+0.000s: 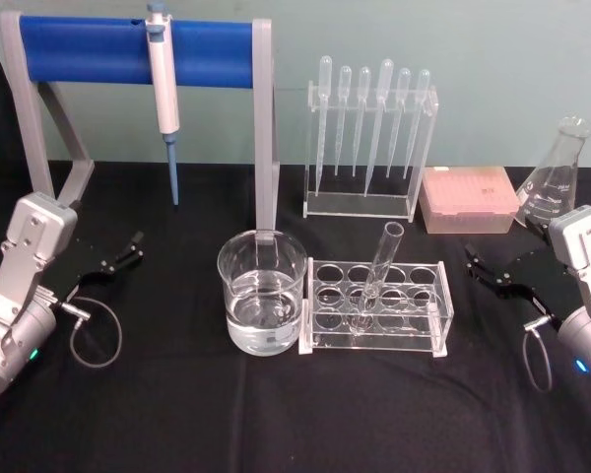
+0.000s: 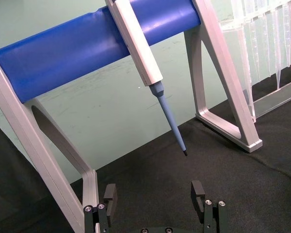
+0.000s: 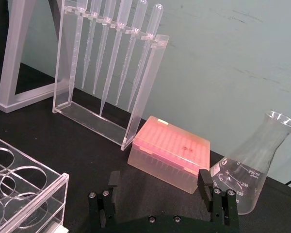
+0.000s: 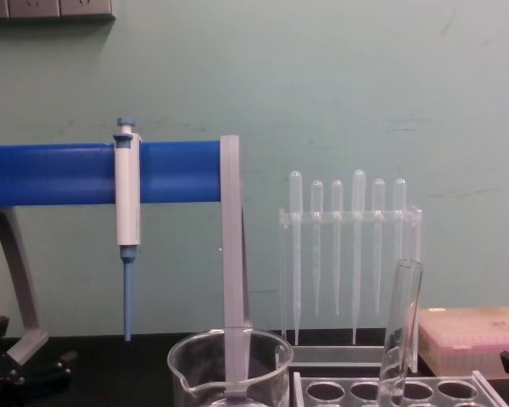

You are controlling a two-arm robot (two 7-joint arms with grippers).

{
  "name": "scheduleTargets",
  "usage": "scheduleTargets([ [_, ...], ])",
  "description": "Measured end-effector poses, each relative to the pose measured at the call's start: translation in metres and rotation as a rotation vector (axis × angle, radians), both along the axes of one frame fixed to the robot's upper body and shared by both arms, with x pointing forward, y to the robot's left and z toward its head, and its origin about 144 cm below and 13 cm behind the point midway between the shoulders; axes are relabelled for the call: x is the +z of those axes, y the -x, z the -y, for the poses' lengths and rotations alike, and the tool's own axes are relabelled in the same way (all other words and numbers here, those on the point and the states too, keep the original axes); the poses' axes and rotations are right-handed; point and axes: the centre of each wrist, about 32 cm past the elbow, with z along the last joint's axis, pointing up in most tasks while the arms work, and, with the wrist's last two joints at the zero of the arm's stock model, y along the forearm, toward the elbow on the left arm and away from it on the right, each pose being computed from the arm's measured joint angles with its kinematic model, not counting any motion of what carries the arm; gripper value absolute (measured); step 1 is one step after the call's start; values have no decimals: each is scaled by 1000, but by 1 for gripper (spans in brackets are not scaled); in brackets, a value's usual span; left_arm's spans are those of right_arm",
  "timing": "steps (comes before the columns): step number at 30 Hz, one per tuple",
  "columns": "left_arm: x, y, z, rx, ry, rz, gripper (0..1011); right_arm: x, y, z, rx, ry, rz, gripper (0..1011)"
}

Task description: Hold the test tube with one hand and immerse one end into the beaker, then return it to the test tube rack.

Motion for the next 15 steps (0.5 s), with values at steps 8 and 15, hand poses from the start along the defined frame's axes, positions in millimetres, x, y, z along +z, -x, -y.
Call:
scheduleTargets([
  [8, 0, 0, 0, 0, 0, 0, 1000, 0, 0, 0, 0, 0, 0, 1003],
  [15, 0, 0, 0, 0, 0, 0, 1000, 0, 0, 0, 0, 0, 0, 1003],
])
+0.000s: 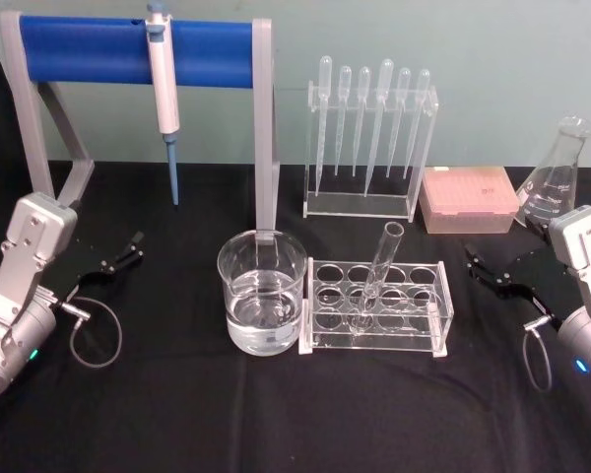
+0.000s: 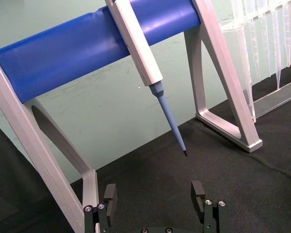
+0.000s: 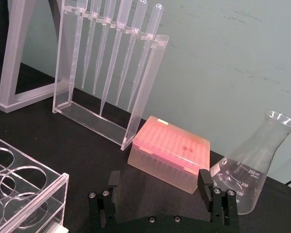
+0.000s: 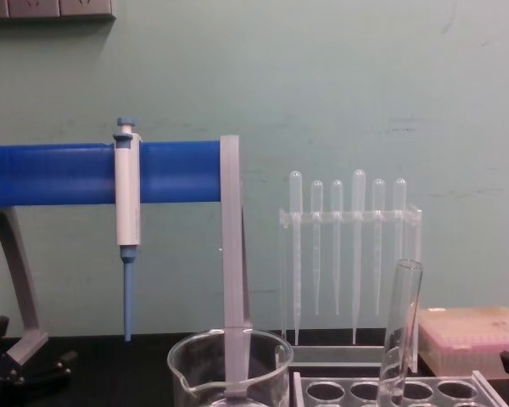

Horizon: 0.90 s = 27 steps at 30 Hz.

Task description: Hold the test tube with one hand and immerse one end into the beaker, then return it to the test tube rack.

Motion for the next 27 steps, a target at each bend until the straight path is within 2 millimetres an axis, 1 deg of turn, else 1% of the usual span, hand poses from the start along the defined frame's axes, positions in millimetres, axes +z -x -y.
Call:
scheduleTargets([
  [27, 0, 0, 0, 0, 0, 0, 1000, 0, 0, 0, 0, 0, 0, 1003],
])
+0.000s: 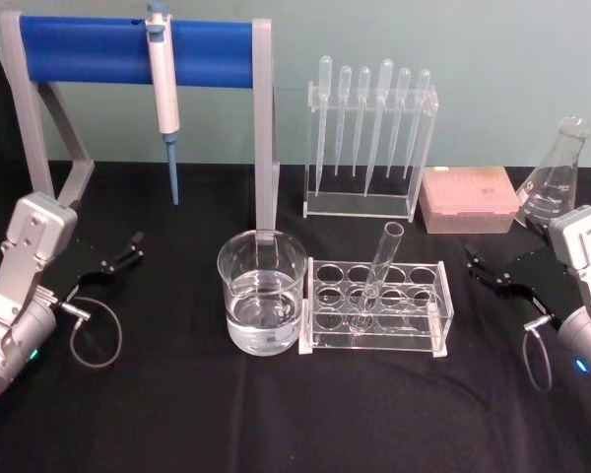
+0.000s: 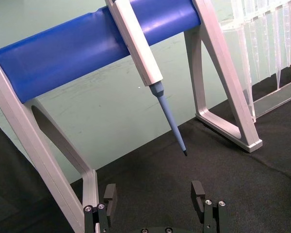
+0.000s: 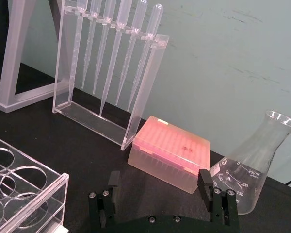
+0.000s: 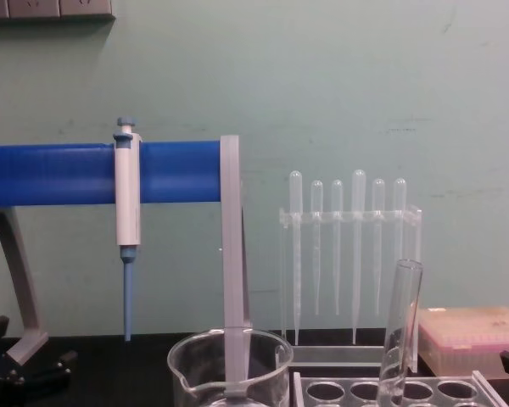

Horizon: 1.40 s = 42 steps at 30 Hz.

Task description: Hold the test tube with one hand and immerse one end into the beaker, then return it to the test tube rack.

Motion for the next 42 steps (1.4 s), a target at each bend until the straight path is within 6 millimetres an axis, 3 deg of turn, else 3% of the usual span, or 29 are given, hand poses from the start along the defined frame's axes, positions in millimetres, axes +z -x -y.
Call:
scheduleTargets([
  [5, 0, 0, 0, 0, 0, 0, 1000, 6, 0, 1, 9, -3, 10, 1003],
  [13, 0, 0, 0, 0, 0, 0, 1000, 38, 8, 9, 94, -48, 51, 1003],
  [19, 0, 0, 0, 0, 0, 0, 1000, 59, 24, 18, 214, -120, 29, 1002],
  [29, 0, 0, 0, 0, 0, 0, 1000, 55, 49, 25, 386, -225, -95, 1003],
  [42, 0, 0, 0, 0, 0, 0, 1000, 51, 48, 17, 562, -255, -152, 1002],
])
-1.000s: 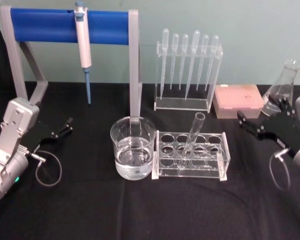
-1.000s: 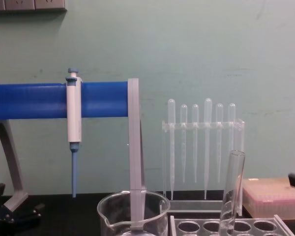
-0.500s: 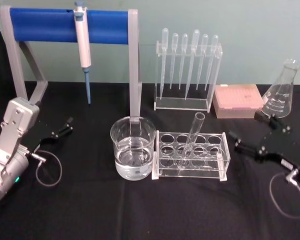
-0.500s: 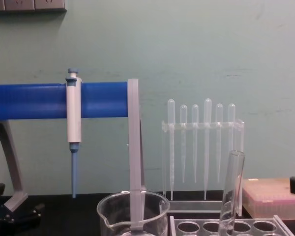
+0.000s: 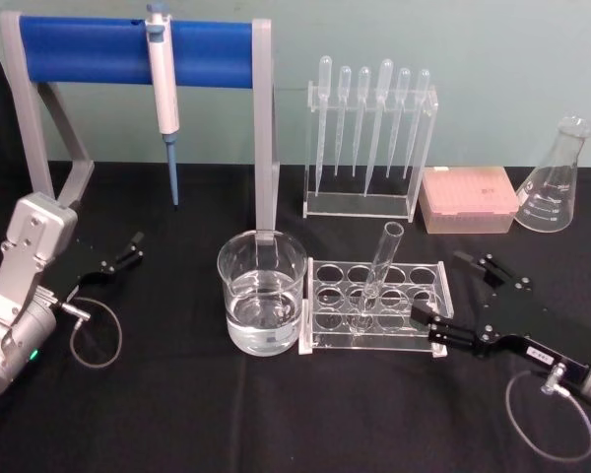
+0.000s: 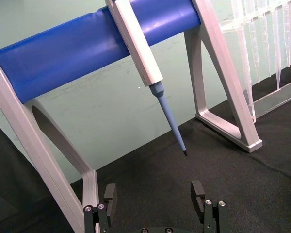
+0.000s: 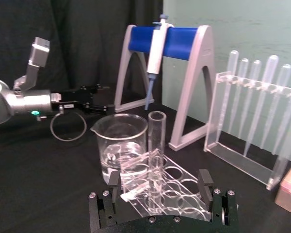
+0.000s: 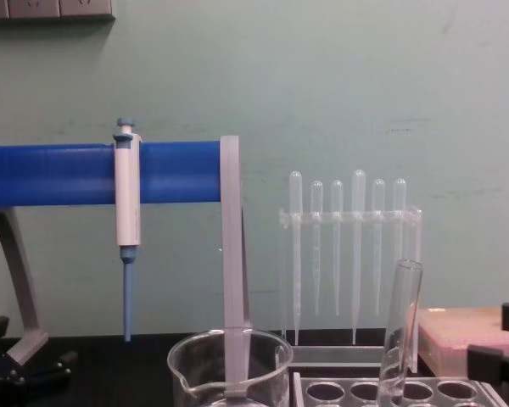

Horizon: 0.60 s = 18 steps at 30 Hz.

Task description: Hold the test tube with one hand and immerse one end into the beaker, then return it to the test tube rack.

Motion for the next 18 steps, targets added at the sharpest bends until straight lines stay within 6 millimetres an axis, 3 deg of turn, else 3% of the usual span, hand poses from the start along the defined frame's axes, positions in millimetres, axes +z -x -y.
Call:
scheduleTargets([
  [18, 0, 0, 0, 0, 0, 0, 1000, 4, -40, -18, 64, -11, -25, 1003],
])
